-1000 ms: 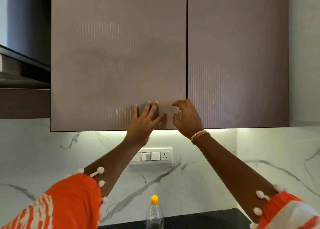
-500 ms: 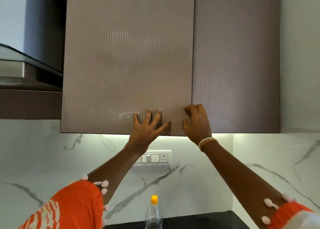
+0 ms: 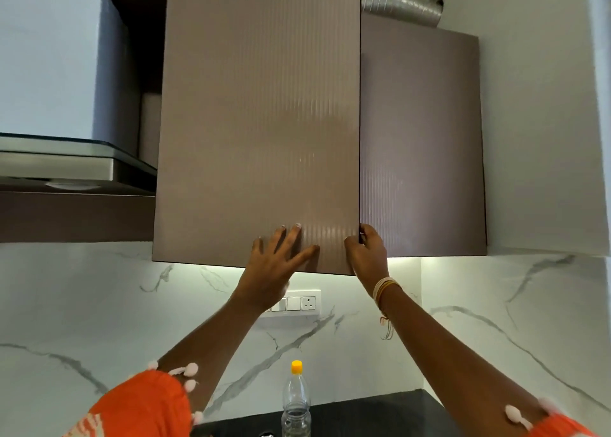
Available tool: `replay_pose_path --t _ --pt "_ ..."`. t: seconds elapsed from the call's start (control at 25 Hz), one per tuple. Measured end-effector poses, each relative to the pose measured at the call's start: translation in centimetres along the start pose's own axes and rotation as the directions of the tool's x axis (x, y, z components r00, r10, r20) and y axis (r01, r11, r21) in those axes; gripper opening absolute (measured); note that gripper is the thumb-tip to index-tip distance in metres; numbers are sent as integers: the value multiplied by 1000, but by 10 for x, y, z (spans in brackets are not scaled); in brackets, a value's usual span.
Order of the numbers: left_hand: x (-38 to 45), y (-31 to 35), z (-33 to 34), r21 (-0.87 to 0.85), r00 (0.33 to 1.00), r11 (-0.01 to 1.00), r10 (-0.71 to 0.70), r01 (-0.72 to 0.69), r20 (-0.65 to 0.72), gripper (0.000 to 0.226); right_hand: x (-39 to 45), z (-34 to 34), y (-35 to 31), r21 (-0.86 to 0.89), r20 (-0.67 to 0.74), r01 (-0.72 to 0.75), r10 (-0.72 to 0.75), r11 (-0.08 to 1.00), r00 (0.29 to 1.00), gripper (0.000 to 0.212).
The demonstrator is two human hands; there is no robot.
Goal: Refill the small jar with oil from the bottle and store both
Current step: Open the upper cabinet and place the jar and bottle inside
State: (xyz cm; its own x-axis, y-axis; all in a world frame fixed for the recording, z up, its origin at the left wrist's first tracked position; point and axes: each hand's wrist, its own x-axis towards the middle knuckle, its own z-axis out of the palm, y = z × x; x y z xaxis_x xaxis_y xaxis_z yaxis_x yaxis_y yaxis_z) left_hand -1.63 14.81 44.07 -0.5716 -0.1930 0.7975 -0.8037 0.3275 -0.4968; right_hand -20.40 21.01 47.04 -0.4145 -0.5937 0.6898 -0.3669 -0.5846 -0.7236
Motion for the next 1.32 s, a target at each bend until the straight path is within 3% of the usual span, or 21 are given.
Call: replay_pose_path --t 0.12,0.24,0.32,0.4,0.48,0.6,0.72,0.88,1.08,1.2,1.32 --pt "-16 -11 -44 -278 996 960 -51 30 -67 57 -29 -2 -25 -8 -29 31 -31 999 999 26" --pt "-16 -17 -89 -562 961 796 -275 224 -7 39 -61 -5 -49 -20 -39 77 -78 997 996 25" --pt "-7 -18 -122 -802 871 465 -473 375 133 27 -82 -3 -68 -7 -36 119 -119 993 992 27" --pt "-3 -21 -158 -885 758 113 -572 452 313 26 -108 1 -92 9 -42 130 -129 991 991 23" --pt "-7 -26 -191 -876 704 -10 -592 482 393 34 -137 6 -120 33 -13 119 -119 992 993 23" --pt "-30 -39 -231 -852 653 -43 -622 522 432 45 -175 22 -154 99 72 176 -183 979 980 26" --pt "-65 -62 -266 -829 597 -149 -627 538 500 41 -208 47 -185 92 121 262 -272 961 955 32" --pt "-118 -116 -307 -820 587 -183 -616 542 525 42 -250 102 -221 126 159 301 -319 945 934 40" --pt "-158 -170 -342 -802 642 -6 -595 598 483 45 -285 170 -246 117 75 314 -323 942 943 43" --pt "-178 -201 -351 -782 671 40 -542 622 505 46 -295 191 -244 82 -63 337 -332 938 941 48" --pt "-181 -206 -345 -780 678 50 -532 624 508 50 -297 194 -242 66 -91 340 -334 938 938 49"
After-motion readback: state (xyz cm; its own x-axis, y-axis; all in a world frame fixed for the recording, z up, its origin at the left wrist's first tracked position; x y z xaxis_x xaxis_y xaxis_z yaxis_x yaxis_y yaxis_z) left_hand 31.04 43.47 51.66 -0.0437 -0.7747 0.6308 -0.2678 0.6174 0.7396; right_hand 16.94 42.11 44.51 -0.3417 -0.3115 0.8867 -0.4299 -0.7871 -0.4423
